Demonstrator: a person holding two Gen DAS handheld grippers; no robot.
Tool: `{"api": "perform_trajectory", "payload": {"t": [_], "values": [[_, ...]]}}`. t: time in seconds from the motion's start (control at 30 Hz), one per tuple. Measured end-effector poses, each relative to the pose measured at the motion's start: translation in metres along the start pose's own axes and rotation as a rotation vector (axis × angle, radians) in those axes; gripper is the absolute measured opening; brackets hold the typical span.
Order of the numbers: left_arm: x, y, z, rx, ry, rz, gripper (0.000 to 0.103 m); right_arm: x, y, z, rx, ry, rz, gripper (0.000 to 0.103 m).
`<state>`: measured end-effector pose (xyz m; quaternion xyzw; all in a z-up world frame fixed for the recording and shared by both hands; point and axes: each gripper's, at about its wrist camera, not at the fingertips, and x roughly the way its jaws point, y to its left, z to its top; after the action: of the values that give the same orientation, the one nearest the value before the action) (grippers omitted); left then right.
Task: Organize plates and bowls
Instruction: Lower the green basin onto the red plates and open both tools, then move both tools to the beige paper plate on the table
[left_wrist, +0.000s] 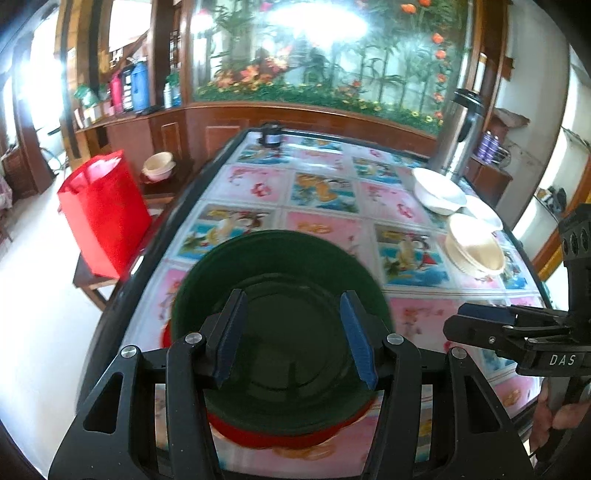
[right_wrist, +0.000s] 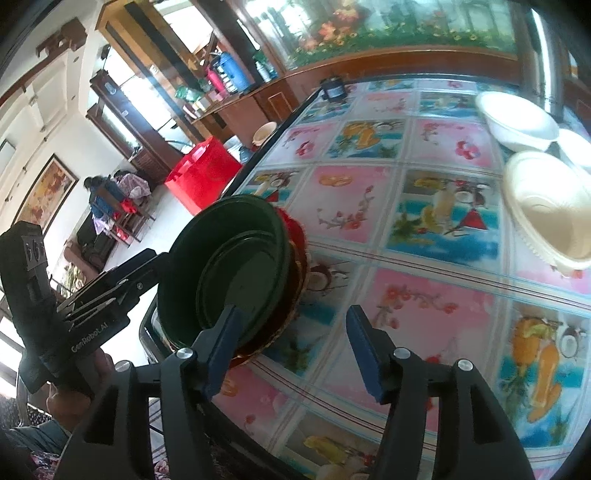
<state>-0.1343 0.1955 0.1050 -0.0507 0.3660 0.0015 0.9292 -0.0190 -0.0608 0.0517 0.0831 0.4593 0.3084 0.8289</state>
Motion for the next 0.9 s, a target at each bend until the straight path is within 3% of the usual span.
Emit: {"api": "perform_trajectory", "payload": {"t": [0.4,0.9], "values": [[0.015,-0.073,0.017,0.087,0.003,-0.109,0.053,-0.042,-0.052,-0.008,0.094,-0.075,-0.063,0.062],[0.062,-0.158,0.031,0.144,0.093,-0.198,0.053,-0.112,-0.141,-0.021,0.274,-0.204,-0.190,0.068]]}}
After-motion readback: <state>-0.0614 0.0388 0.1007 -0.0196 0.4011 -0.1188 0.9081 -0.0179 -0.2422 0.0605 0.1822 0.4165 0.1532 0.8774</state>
